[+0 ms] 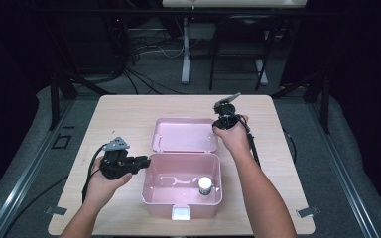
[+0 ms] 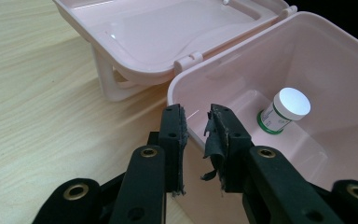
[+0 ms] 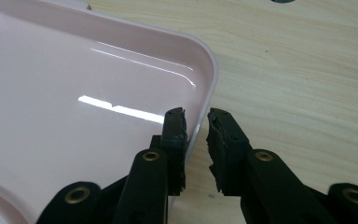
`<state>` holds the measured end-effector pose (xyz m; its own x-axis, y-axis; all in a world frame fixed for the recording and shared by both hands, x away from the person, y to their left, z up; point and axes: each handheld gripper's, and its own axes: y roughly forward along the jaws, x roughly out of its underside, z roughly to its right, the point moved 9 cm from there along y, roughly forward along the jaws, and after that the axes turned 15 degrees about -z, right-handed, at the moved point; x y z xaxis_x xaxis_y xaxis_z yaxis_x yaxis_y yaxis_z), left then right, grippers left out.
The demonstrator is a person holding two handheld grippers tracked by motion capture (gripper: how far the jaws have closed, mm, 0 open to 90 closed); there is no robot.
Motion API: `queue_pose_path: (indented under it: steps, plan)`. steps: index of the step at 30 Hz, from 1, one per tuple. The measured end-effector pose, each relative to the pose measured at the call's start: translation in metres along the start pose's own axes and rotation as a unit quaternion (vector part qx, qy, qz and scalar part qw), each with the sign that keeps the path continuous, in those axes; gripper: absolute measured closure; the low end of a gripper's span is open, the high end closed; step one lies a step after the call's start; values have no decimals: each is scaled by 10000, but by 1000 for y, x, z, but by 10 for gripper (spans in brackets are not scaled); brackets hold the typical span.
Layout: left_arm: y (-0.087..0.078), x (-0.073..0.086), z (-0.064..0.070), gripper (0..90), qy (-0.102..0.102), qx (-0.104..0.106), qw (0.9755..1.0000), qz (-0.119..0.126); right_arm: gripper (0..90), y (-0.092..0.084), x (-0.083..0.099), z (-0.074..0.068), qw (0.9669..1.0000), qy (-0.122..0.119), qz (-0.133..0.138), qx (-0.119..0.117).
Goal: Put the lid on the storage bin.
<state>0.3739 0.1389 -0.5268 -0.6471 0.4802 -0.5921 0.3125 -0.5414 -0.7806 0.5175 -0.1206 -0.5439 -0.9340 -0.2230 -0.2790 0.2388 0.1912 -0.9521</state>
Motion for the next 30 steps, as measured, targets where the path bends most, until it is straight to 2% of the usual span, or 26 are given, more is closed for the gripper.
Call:
queue_pose_path:
  steps: [11,21,30]
  plan:
    - [0,0,0,755,2,1,10000,10,809,4,-1,-1,9997,231,-98,-60]
    - [0,0,0,755,-18,-2,10000,14,820,2,-1,-2,9995,313,-96,-34]
    - [0,0,0,757,-38,17,10000,22,825,-2,-2,-3,9997,260,14,14]
